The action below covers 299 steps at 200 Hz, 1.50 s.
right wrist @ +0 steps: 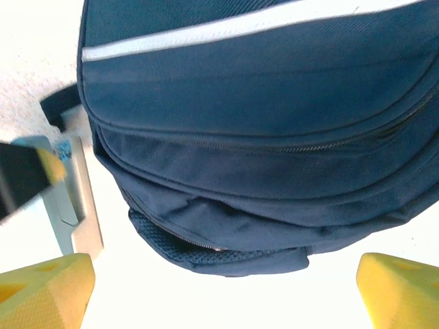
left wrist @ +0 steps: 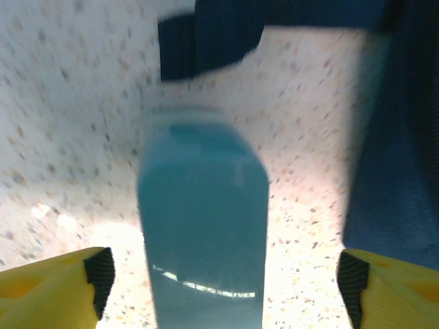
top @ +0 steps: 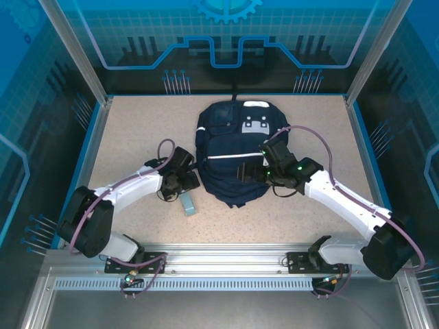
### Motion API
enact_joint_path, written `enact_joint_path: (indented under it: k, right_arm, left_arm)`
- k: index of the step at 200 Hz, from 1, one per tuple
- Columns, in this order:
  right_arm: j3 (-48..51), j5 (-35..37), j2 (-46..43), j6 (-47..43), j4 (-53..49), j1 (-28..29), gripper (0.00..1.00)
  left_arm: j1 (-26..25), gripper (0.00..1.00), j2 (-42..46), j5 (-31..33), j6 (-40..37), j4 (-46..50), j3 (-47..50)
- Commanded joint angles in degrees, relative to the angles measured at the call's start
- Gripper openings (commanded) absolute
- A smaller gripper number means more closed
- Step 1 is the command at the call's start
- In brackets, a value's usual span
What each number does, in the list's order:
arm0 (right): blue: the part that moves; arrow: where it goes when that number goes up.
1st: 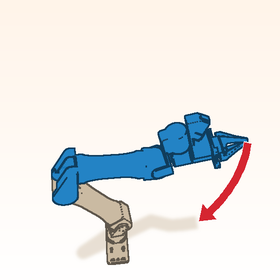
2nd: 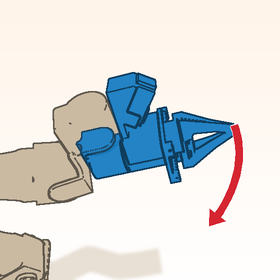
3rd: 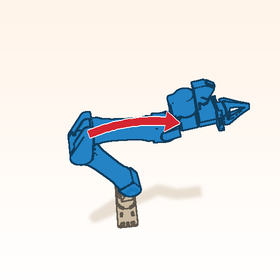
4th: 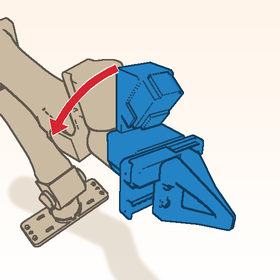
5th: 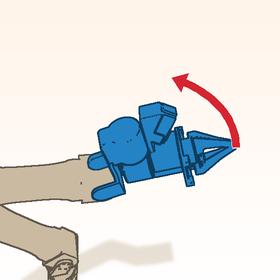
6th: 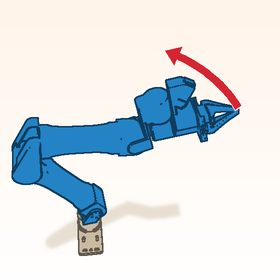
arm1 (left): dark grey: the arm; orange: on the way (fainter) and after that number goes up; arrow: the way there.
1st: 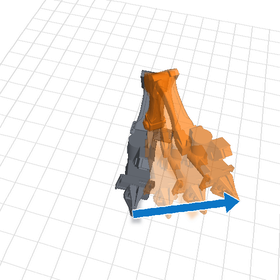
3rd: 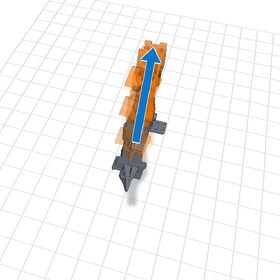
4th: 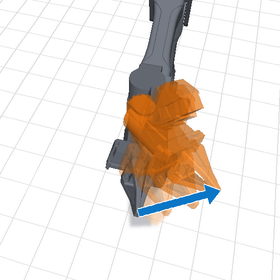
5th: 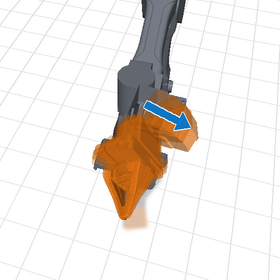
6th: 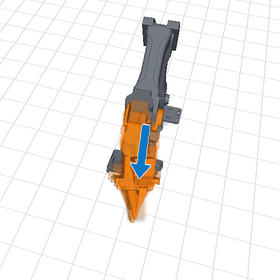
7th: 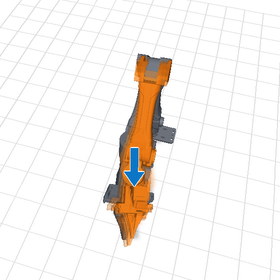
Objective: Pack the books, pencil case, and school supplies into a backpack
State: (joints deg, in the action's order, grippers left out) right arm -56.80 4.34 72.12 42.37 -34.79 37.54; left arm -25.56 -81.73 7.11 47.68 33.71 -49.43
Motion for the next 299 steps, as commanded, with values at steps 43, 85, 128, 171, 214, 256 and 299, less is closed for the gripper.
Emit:
enact_joint_path:
  k: [43, 85, 128, 171, 214, 256, 299]
  right_arm:
    - [-15.4, 12.2, 16.7, 1.0, -3.7, 20.2, 0.97]
    - [-31.5, 15.1, 33.7, 1.2, -7.6, 27.1, 0.95]
    - [-44.4, 14.1, 47.5, 0.6, -11.7, 29.2, 0.87]
    - [-52.8, 17.0, 55.3, -0.1, -16.3, 29.0, 0.76]
    - [-56.6, 16.8, 58.9, -1.2, -17.2, 28.3, 0.64]
    - [-58.7, 15.4, 60.9, -2.0, -17.5, 27.6, 0.56]
    - [-59.5, 14.1, 61.5, -2.0, -18.1, 27.3, 0.34]
  left_arm:
    - [20.1, 0.99, 11.0, -2.6, -13.5, 7.9, -7.2]
    - [28.1, 0.99, 12.2, -3.0, -14.4, 7.9, -7.3]
    - [32.5, 0.99, 13.6, -2.7, -14.5, 7.4, -5.6]
    - [32.9, 0.99, 14.0, -2.5, -14.5, 6.7, -4.7]
    - [33.1, 0.99, 14.0, -2.5, -14.5, 6.5, -4.6]
    - [33.2, 0.99, 13.9, -2.5, -14.5, 6.3, -4.5]
    - [33.2, 0.99, 14.5, -3.1, -14.8, 5.6, -4.3]
